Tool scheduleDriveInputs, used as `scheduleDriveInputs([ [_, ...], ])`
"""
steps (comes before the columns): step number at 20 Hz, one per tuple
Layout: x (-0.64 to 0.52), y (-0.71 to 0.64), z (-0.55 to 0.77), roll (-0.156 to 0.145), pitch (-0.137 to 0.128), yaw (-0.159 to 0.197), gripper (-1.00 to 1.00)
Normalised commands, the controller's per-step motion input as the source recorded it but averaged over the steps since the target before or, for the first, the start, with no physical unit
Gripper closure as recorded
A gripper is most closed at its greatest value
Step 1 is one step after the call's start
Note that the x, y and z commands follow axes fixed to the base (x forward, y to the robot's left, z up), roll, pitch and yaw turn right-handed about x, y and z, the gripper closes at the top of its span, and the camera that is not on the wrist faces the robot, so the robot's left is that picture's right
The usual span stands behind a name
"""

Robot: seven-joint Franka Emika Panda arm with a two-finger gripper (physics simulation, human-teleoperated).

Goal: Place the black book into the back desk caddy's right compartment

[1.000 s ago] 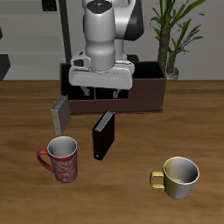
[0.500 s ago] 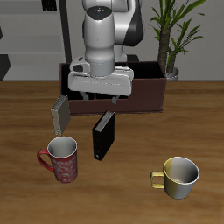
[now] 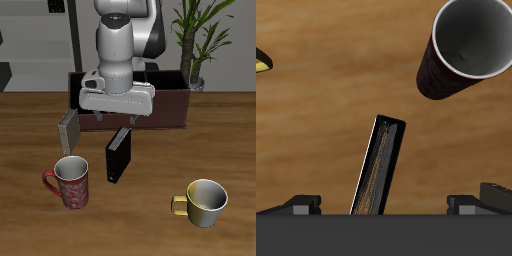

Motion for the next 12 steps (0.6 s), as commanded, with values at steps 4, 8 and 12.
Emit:
scheduleDriveInputs([
  [4,0.08,0.02,-0.13,0.005,0.015,-0.018,-1.0],
  [8,0.1,0.08,-0.15,0.012,0.012,-0.038,-1.0],
  [12,0.09,-0.03,-0.15,0.003,0.015,0.006,-1.0],
])
